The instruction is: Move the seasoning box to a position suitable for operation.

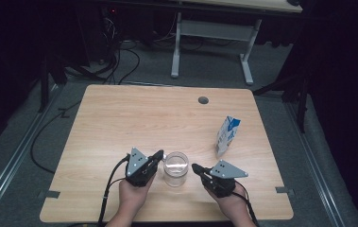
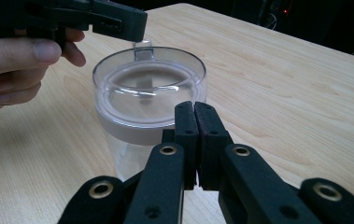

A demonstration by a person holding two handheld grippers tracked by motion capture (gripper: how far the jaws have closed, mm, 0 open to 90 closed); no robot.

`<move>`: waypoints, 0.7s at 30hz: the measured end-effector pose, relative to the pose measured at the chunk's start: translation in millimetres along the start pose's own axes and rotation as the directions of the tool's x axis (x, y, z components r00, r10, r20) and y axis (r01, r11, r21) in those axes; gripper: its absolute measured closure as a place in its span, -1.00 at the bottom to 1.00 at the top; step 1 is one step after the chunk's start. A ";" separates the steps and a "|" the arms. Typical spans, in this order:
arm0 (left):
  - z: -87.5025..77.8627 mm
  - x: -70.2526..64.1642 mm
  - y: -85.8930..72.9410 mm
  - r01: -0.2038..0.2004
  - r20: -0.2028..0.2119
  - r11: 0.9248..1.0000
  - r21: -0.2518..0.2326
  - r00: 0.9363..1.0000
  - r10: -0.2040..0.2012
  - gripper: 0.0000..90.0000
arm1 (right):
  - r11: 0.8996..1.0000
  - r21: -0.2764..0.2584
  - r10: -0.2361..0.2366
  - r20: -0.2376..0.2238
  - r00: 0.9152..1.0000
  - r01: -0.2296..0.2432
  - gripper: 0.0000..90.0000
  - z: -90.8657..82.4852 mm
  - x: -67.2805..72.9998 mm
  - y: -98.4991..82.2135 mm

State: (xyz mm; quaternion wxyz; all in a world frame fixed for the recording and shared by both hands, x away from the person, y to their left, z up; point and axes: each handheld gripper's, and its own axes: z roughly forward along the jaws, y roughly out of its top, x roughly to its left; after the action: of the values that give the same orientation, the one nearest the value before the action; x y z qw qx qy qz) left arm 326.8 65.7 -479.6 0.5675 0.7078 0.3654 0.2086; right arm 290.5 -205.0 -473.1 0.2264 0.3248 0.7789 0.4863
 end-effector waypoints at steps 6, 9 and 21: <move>0.1 -0.1 -0.6 -0.002 -0.001 1.000 -0.005 1.000 0.002 1.00 | 1.000 0.007 -0.006 -0.006 1.000 0.007 0.97 2.5 2.7 0.0; 0.2 -0.4 -0.8 -0.005 -0.003 1.000 -0.007 1.000 0.005 1.00 | 1.000 0.009 -0.008 -0.005 1.000 0.008 0.97 2.9 2.8 0.2; 0.5 1.5 -2.6 -0.002 -0.005 1.000 -0.002 1.000 0.002 1.00 | 1.000 0.008 -0.004 -0.004 1.000 0.004 0.97 3.0 2.2 -0.1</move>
State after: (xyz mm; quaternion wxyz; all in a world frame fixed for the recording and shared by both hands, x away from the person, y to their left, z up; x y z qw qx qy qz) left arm 327.3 66.7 -482.5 0.5672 0.7070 0.3659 0.2112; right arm 290.9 -201.6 -474.5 0.2244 0.3232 0.7821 0.4833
